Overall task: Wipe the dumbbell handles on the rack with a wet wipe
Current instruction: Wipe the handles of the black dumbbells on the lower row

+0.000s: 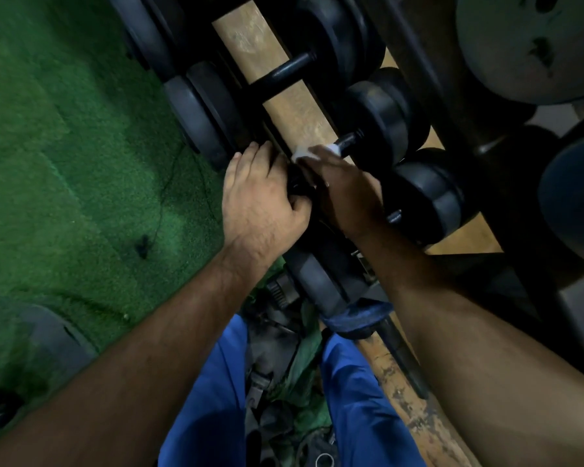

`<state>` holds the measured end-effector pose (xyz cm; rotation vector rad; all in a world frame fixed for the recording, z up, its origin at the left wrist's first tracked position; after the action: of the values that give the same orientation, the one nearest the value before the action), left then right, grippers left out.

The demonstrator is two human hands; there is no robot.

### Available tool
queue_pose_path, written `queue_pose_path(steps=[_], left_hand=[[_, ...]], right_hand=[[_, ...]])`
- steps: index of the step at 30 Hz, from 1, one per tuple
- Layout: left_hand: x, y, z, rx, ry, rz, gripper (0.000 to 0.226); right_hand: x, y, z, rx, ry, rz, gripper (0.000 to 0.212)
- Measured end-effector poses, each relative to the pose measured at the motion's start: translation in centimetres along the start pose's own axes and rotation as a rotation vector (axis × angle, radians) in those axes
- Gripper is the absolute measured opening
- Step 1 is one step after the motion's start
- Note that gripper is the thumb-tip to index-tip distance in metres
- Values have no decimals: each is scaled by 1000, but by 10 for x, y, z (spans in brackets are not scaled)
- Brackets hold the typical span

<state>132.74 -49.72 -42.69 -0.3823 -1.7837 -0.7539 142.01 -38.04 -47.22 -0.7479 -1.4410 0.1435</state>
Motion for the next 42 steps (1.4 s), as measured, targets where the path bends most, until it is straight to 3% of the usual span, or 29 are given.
queue_pose_path(steps=[2, 3, 6, 7, 11, 15, 19, 23, 29, 31, 34, 37, 42], left_hand=[[-2, 4, 3, -19, -14, 10, 62], [-4, 7, 4, -37, -19, 22, 57], [-13, 12, 8, -78, -3, 39, 42], [-16, 12, 9, -80, 2, 42, 42], [-19, 12, 10, -75, -20, 55, 46], [-19, 12, 8, -92, 15, 31, 43], [-19, 11, 9, -94, 7, 40, 42], [-18, 11, 9, -105, 1, 41, 41], [-16, 12, 9, -71, 6, -7, 35], [-16, 12, 9, -71, 14, -14, 33], [-16, 13, 8, -72, 6, -2, 33], [-16, 14, 8, -69, 8, 11, 35], [-14, 16, 8, -60, -14, 34, 38]], right_hand=[[-10, 5, -6, 103, -109, 3, 42], [-12, 16, -7, 44, -108, 41, 41], [-3, 47, -4, -293, 224, 137, 34], [-6, 44, -2, -281, 222, 104, 34], [-12, 33, 4, -284, 78, -93, 41], [-9, 51, -1, -117, -59, 155, 47], [-18, 25, -1, -376, 139, -182, 49], [-7, 23, -12, -338, 328, -211, 41], [-19, 17, -23, -469, 559, 274, 40], [-20, 20, -27, -620, 643, 434, 34], [-26, 23, -25, -885, 598, 657, 24], [-27, 24, -11, -1093, 655, 1046, 18], [-25, 23, 5, -1259, 713, 1126, 22]])
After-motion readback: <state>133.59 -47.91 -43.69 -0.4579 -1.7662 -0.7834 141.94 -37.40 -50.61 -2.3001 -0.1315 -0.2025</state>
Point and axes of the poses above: each hand's wrist, its own z-axis towards the middle knuckle, its own x-axis out of the back of the hand, y = z × x, the point moved 3 cm from there along z, towards the middle knuckle, and after that the axes turned 7 degrees about x, right-handed, at the moved point
